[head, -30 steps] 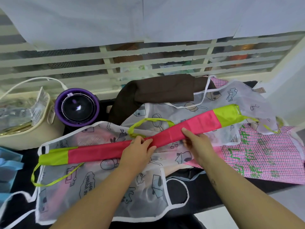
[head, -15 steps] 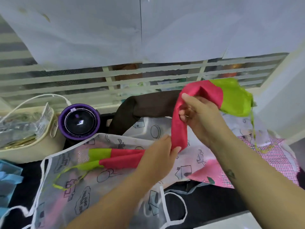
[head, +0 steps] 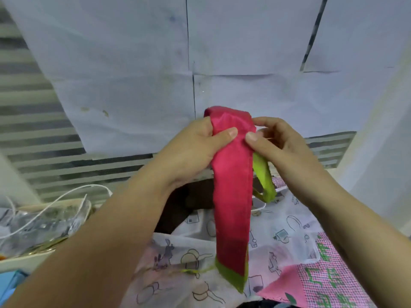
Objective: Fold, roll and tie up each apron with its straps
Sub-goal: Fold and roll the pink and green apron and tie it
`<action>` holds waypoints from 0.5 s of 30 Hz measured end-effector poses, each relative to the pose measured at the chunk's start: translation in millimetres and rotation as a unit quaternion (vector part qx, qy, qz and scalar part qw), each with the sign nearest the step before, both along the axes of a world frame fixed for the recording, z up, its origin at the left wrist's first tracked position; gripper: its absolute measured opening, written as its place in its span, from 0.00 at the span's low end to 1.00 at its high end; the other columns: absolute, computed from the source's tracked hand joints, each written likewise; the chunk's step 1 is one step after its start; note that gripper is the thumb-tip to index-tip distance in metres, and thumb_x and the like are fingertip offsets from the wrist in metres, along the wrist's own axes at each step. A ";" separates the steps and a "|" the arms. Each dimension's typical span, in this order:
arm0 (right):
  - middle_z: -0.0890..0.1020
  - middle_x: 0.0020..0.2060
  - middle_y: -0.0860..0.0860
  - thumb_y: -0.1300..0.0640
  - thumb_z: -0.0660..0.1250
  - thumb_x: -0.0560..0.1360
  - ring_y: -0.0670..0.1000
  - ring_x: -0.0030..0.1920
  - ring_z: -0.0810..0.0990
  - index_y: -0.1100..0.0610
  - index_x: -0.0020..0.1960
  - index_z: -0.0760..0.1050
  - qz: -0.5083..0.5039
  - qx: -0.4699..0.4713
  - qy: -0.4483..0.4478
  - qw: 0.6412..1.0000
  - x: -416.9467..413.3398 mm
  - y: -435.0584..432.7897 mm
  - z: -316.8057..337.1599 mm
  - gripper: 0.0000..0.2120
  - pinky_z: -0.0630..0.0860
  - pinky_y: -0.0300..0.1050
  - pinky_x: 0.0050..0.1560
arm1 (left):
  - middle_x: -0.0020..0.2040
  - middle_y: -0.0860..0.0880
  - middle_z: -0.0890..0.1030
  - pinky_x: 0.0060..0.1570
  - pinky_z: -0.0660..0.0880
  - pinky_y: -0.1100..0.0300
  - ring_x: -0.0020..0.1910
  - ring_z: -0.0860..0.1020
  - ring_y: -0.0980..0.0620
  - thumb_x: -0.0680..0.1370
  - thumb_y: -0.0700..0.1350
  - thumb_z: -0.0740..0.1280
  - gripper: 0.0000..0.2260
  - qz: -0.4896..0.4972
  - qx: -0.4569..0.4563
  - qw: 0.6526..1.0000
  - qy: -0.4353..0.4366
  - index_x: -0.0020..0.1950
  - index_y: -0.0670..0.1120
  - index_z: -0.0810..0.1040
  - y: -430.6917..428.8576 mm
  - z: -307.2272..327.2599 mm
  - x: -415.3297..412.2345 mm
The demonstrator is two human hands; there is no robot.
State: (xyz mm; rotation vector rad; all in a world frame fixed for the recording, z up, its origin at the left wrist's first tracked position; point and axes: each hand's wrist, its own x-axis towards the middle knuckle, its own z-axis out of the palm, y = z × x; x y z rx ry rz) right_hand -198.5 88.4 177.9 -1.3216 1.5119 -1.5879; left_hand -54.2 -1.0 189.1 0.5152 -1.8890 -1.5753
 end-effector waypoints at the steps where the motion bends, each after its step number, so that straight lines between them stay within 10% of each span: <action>1: 0.79 0.42 0.48 0.44 0.71 0.65 0.45 0.45 0.80 0.50 0.62 0.72 -0.006 -0.007 0.017 1.000 2.2 1.1 7.7 0.28 0.78 0.40 0.51 | 0.54 0.42 0.83 0.60 0.76 0.45 0.55 0.81 0.42 0.79 0.44 0.64 0.08 0.008 -0.001 1.000 0.001 0.55 0.45 0.80 -2.1 7.0 -0.4; 10: 0.86 0.39 0.46 0.62 0.71 0.73 0.45 0.42 0.85 0.41 0.77 0.45 0.106 -0.008 0.107 0.989 9.6 1.8 58.8 0.45 0.78 0.33 0.42 | 0.52 0.39 0.83 0.55 0.77 0.40 0.50 0.82 0.42 0.78 0.41 0.67 0.08 0.089 -0.005 0.996 0.015 0.56 0.42 0.78 -1.7 46.4 -1.9; 15: 0.84 0.42 0.46 0.68 0.71 0.71 0.44 0.44 0.84 0.49 0.72 0.65 0.094 -0.054 0.158 0.981 11.2 -10.4 71.4 0.34 0.80 0.37 0.44 | 0.42 0.48 0.84 0.44 0.82 0.52 0.41 0.84 0.51 0.76 0.42 0.70 0.03 0.160 -0.063 0.983 0.057 0.45 0.49 0.77 4.7 54.5 -2.9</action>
